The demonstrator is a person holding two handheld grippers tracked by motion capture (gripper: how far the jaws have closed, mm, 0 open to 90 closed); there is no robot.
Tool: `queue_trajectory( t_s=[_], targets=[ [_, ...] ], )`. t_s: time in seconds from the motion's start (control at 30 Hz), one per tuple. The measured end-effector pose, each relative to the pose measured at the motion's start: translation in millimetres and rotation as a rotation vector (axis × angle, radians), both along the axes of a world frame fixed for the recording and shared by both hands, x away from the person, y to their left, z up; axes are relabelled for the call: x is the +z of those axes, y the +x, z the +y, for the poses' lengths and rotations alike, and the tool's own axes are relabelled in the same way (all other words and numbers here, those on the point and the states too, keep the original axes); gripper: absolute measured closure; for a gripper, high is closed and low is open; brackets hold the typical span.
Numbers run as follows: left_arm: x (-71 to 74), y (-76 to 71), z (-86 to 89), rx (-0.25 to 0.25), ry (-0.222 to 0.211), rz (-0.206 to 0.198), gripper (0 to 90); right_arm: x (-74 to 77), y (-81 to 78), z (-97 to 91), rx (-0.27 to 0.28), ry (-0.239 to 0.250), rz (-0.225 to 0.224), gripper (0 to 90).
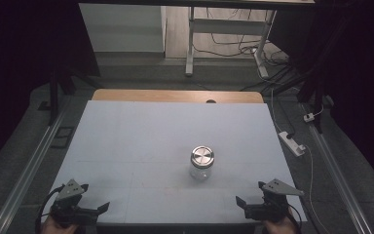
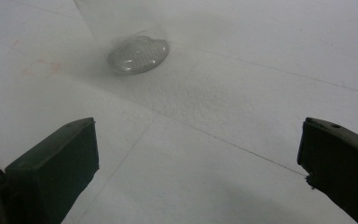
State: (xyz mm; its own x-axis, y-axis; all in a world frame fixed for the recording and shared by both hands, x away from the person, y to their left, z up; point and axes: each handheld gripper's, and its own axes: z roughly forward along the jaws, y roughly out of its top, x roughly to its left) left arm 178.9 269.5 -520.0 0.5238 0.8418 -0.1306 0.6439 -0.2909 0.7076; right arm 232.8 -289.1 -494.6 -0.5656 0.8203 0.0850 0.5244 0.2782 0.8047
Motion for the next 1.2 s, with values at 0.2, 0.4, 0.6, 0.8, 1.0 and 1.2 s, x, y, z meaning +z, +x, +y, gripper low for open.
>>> queue_trajectory(
  t_s=[0.2, 0.4, 0.6, 0.8, 1.0, 1.2],
  targets=[
    [0.2, -2.6, -0.6, -0.007, 0.005, -0.006, 0.0, -0.5, 2.0, 3.2, 0.016, -0.012, 0.003, 0.0],
    [-0.2, -2.2, -2.5, -0.018, 0.016, 0.003, 0.0, -0.4, 2.6, 2.2, 0.024, 0.002, 0.008, 0.0],
    [-0.4, -2.8, -1.3, -0.016, 0.013, 0.009, 0.0, -0.2, 3.7, 2.9, 0.040, 0.005, 0.010, 0.0],
    [-0.5, -2.8, -1.1, -0.012, 0.012, 0.011, 0.0, 0.1, 3.9, 3.5, 0.054, 0.007, 0.010, 0.0],
    [-0.6, -2.8, -0.8, -0.012, 0.005, 0.013, 0.0, 0.4, 4.0, 6.2, 0.077, 0.020, 0.003, 0.0],
    [-0.6, -2.7, -0.8, -0.011, 0.005, 0.015, 0.0, 2.8, 4.1, 12.9, 0.108, 0.007, -0.020, 0.0]
  ],
)
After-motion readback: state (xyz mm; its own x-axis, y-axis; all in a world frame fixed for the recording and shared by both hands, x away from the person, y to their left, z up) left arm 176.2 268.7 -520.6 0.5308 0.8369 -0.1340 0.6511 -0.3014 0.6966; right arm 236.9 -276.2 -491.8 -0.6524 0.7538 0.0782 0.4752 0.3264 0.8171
